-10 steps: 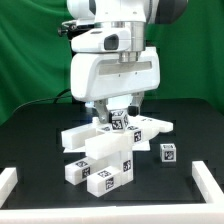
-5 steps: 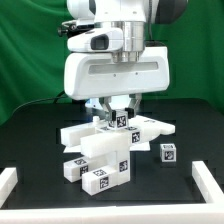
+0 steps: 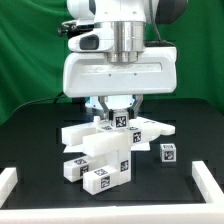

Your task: Assemble chair

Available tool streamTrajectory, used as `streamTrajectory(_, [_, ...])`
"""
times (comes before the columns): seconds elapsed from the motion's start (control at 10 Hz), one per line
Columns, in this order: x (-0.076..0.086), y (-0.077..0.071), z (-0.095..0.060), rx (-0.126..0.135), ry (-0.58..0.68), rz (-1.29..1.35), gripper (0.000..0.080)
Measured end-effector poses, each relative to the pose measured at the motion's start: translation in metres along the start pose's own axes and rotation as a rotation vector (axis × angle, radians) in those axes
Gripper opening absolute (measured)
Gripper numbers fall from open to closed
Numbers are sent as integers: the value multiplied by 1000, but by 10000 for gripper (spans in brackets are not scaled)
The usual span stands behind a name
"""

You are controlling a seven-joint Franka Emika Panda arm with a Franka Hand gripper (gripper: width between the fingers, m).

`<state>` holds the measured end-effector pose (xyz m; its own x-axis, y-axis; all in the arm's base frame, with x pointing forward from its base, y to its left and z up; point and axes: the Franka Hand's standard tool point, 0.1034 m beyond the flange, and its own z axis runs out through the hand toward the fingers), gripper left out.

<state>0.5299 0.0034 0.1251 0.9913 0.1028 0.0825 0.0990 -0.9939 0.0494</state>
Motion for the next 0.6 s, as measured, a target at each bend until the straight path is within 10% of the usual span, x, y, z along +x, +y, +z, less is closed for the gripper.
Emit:
streamTrajectory(0.5, [2, 0, 0, 26, 8, 597, 282])
streamTrajectory(0.6, [2, -1, 0, 29, 7, 609, 393])
